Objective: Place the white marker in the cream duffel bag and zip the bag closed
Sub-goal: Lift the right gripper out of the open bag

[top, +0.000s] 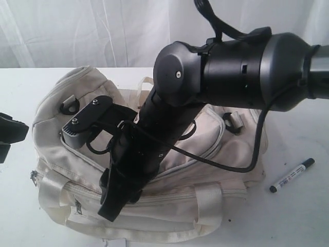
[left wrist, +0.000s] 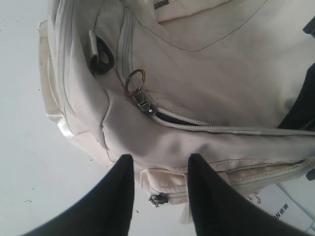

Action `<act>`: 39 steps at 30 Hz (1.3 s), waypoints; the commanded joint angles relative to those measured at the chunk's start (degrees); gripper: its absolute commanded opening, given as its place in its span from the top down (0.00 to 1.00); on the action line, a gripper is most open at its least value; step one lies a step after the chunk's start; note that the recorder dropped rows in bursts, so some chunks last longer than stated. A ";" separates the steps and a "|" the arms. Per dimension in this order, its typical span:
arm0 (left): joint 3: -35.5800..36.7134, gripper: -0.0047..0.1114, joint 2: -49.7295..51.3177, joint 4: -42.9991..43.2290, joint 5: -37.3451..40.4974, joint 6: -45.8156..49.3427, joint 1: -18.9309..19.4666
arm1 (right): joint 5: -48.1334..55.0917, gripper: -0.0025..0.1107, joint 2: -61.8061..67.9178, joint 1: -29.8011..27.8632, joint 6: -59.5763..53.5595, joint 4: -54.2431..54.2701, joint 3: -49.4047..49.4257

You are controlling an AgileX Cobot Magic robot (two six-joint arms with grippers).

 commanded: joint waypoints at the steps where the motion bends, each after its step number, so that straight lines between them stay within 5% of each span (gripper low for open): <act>1: 0.33 0.61 -0.42 -1.12 0.72 -0.13 0.18 | -2.09 0.56 -1.98 0.14 -0.70 -0.50 0.18; 22: 0.33 0.65 -0.42 -10.58 1.89 7.76 0.18 | -0.56 0.56 -5.86 -1.42 28.39 -44.22 0.18; 39: 0.33 0.65 -0.42 -10.58 2.23 8.75 0.18 | 1.11 0.56 -5.86 -6.68 30.72 -45.51 0.18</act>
